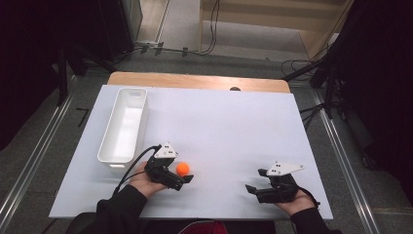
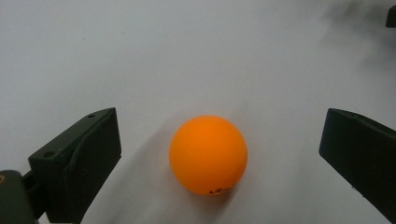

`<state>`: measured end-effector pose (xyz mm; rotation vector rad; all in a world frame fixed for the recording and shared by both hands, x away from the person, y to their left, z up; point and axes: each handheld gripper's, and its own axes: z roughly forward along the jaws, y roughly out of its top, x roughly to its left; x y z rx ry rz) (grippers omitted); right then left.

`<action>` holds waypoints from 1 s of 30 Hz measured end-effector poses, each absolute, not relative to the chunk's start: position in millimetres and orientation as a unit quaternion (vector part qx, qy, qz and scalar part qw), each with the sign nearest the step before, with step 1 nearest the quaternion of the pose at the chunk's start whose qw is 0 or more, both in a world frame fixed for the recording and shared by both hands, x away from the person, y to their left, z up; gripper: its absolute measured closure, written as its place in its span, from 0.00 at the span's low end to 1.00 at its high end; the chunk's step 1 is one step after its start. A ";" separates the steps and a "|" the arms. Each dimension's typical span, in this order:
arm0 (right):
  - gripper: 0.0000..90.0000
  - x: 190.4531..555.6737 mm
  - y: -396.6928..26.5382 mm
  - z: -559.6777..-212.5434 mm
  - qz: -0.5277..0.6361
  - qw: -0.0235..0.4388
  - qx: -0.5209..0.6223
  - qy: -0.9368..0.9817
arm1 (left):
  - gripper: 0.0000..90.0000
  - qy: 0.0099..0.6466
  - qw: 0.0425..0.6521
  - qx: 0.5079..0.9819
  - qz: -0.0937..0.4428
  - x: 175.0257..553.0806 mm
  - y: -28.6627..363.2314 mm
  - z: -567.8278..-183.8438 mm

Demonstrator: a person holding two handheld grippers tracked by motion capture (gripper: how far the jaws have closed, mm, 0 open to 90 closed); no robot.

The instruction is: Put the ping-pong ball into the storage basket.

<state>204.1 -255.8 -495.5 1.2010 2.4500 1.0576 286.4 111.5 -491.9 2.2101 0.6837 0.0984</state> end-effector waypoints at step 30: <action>0.26 203.6 -255.2 -495.5 0.359 0.105 0.407 0.833 | 0.23 0.230 0.332 0.910 0.097 278.9 106.0 -504.2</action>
